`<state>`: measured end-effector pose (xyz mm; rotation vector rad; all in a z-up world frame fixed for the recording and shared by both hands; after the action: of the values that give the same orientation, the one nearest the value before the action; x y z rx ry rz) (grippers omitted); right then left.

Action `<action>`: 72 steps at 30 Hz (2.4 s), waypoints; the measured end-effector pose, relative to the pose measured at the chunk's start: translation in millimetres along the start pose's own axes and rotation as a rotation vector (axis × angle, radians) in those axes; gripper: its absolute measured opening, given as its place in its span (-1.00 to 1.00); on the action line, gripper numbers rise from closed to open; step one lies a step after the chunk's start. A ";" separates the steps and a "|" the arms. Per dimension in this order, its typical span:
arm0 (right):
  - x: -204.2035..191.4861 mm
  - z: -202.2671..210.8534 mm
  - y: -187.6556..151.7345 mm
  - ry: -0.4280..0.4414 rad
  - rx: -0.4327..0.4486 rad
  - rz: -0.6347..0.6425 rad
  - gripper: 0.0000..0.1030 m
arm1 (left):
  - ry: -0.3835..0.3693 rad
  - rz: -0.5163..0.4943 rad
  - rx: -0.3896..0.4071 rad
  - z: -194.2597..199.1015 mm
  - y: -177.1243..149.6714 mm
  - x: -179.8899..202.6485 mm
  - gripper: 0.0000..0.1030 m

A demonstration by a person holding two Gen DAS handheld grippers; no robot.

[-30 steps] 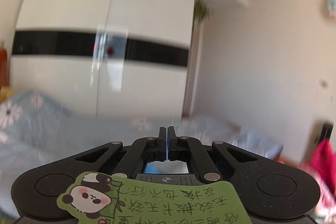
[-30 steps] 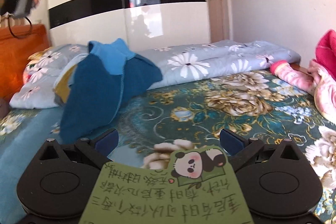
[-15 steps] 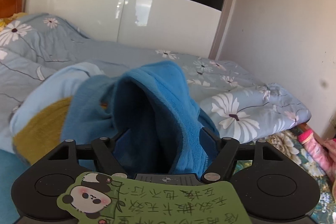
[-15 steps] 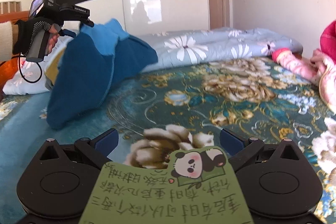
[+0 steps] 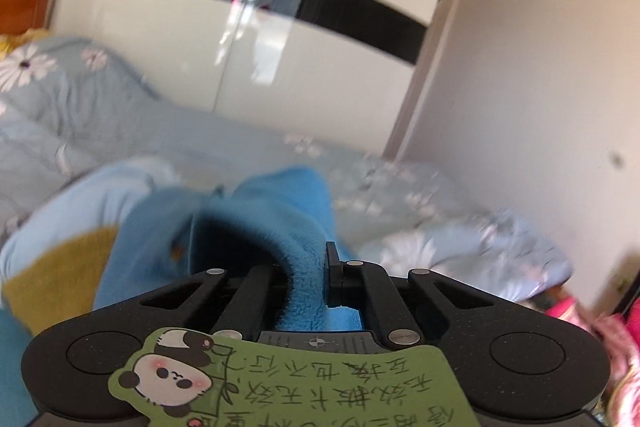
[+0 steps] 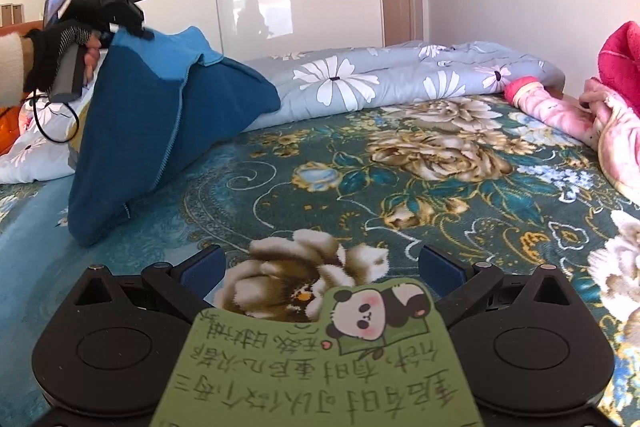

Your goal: Fold clothes

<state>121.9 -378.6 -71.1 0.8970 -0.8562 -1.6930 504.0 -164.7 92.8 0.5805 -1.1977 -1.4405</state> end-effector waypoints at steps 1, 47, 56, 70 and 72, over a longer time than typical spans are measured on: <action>-0.2 2.7 0.8 0.001 0.004 0.000 0.98 | -0.019 0.021 0.026 8.3 8.5 1.8 -0.94; -144.6 33.4 -13.0 0.382 -0.042 0.153 0.84 | -0.131 0.142 0.144 428.3 -125.0 -177.8 -0.93; -197.6 -25.5 -36.3 0.489 -0.246 0.268 0.45 | -0.129 0.228 0.141 432.0 -128.7 -226.8 -0.92; -205.4 -20.1 -60.4 0.540 -0.453 0.246 -0.75 | -0.099 0.294 0.108 436.9 -157.3 -252.7 -0.92; -209.1 -11.3 -55.2 0.541 -0.426 0.236 -0.77 | -0.097 0.302 0.109 437.9 -155.6 -251.1 -0.92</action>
<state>155.6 -165.5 -89.6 0.8558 -0.2116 -1.2657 123.6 198.9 46.9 0.3867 -1.3832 -1.1627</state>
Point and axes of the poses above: each gripper's, at about its wrist camera, not at the fingertips, and z roughly against the way its jaws point, x to its right, y to its top, the point moved 7 cm from there along -z, roughly the way its jaws point, and after that the axes turned 8 degrees about y, right-handed, at the moved point
